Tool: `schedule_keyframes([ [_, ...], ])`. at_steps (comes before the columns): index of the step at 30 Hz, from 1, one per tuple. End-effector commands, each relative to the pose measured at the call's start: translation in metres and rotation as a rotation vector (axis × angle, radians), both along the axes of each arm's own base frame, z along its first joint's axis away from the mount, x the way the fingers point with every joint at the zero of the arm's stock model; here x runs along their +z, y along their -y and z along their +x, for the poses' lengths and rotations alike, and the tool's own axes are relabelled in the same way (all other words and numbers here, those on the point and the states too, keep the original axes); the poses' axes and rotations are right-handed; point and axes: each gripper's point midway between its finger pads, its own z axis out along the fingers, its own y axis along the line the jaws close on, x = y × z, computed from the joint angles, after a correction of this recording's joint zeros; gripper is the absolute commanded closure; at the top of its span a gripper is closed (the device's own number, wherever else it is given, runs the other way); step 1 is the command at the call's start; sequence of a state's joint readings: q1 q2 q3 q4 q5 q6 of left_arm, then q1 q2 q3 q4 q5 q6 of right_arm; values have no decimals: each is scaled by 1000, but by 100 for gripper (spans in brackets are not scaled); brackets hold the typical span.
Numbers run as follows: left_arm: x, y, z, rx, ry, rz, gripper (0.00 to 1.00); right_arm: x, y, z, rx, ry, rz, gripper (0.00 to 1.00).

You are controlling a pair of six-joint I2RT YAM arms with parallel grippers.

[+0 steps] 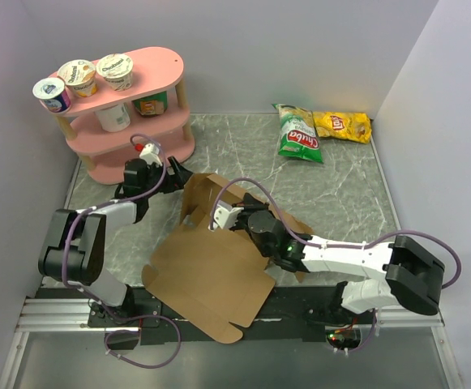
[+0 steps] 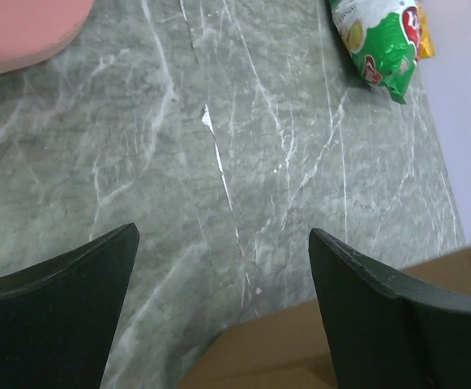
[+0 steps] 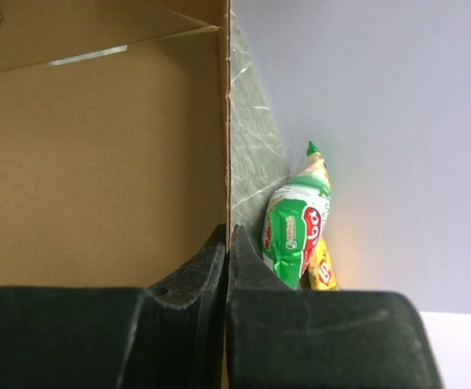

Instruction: Fold the paper box

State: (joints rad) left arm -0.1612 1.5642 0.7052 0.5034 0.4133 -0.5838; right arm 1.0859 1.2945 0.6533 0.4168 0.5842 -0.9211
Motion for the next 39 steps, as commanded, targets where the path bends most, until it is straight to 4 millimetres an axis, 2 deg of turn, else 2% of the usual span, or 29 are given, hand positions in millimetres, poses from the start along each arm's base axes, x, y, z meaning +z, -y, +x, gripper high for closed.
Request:
schedule_keyframes([
  [1, 20, 16, -14, -100, 115, -46, 8, 9, -4, 3, -22, 57, 26, 100],
  [9, 11, 38, -47, -183, 144, -50, 9, 16, -9, 8, -26, 100, 36, 100],
  [11, 11, 37, -52, -172, 158, -37, 8, 16, -11, 8, -20, 96, 36, 100],
  [13, 22, 37, -55, -170, 200, -51, 8, 16, -12, 7, -15, 90, 41, 100],
  [14, 19, 37, -60, -172, 202, -54, 8, 14, -12, 7, -13, 84, 43, 100],
  [16, 32, 40, -65, -191, 263, -74, 8, 11, -14, 6, -2, 67, 45, 100],
  [19, 37, 41, -72, -200, 301, -75, 7, 6, -11, 6, -14, 69, 43, 100],
  [20, 36, 40, -73, -198, 302, -69, 7, 11, -12, 5, -14, 100, 56, 100],
  [22, 33, 35, -72, -166, 295, -49, 6, 4, -8, 6, -28, 128, 30, 100],
  [23, 29, 32, -72, -152, 287, -40, 6, 11, -7, 7, -43, 168, 40, 100],
  [25, 29, 28, -72, -129, 295, -32, 6, 4, -5, 6, -50, 183, 20, 100],
  [31, 31, 27, -80, -122, 299, -63, 6, 8, -6, -6, -40, 256, 19, 100],
  [35, 24, 11, -74, -10, 259, -43, 6, 13, -8, -13, -41, 330, -29, 100],
  [36, 19, 8, -76, 3, 237, -32, 5, 7, -9, -15, -41, 335, -57, 100],
  [37, 18, 6, -76, 15, 232, -29, 5, 15, -10, -17, -52, 363, -21, 100],
  [39, 18, -3, -77, 73, 217, -31, 5, 14, -11, -20, -53, 403, -65, 100],
])
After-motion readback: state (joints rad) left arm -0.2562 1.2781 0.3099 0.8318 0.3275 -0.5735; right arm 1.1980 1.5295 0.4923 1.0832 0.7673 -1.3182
